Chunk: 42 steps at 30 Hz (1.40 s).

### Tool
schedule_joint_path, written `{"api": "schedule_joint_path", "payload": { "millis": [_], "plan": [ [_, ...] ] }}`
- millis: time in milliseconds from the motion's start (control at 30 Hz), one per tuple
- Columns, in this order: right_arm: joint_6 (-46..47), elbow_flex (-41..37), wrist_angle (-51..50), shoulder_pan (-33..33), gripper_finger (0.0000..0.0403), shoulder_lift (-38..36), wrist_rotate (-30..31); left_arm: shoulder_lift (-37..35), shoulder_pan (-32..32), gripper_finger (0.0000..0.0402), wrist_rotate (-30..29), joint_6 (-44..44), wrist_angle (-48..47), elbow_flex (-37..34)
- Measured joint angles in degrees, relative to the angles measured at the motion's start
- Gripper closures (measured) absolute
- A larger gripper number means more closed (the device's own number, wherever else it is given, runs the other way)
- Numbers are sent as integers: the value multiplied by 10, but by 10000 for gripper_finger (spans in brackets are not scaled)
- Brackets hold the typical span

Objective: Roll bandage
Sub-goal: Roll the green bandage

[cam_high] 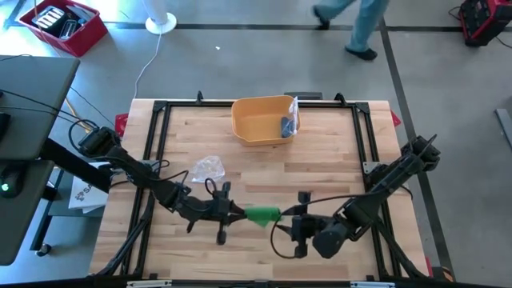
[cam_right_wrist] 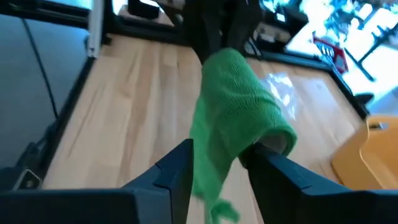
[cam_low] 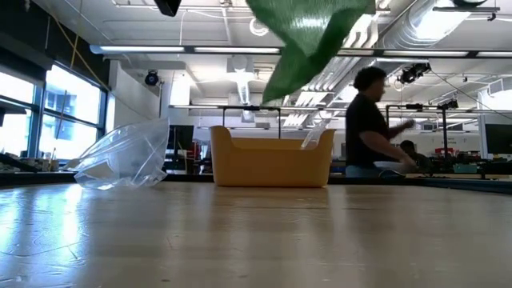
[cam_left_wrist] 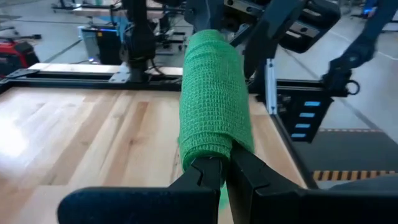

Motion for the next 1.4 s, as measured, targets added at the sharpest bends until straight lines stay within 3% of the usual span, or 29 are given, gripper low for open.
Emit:
{"api": "schedule_joint_path", "payload": {
  "millis": [267, 400, 500, 733, 900, 1233, 1400],
  "plan": [
    [-45, 0, 30, -5, 300, 4, 6, 0, 2, 400, 41, 0, 20, 0],
    [-45, 0, 34, -8, 350, 9, 4, 1, 2, 390, 60, 1, 40, 0],
    [-7, 0, 36, -6, 391, 10, -6, 1, 3, 356, 78, 19, 53, 0],
    [72, 0, 46, -6, 395, 6, 9, 1, 2, 252, 87, 19, 105, -1],
    [88, 0, 44, -5, 396, 4, 18, 23, 2, 207, 86, -1, 156, -1],
    [128, 1, -9, 2, 398, 0, 44, 42, 2, 193, 79, 1, 195, -1],
    [70, 0, 12, 7, 398, 0, 57, 51, 7, 192, 69, -10, 212, -1]
  ]
}}
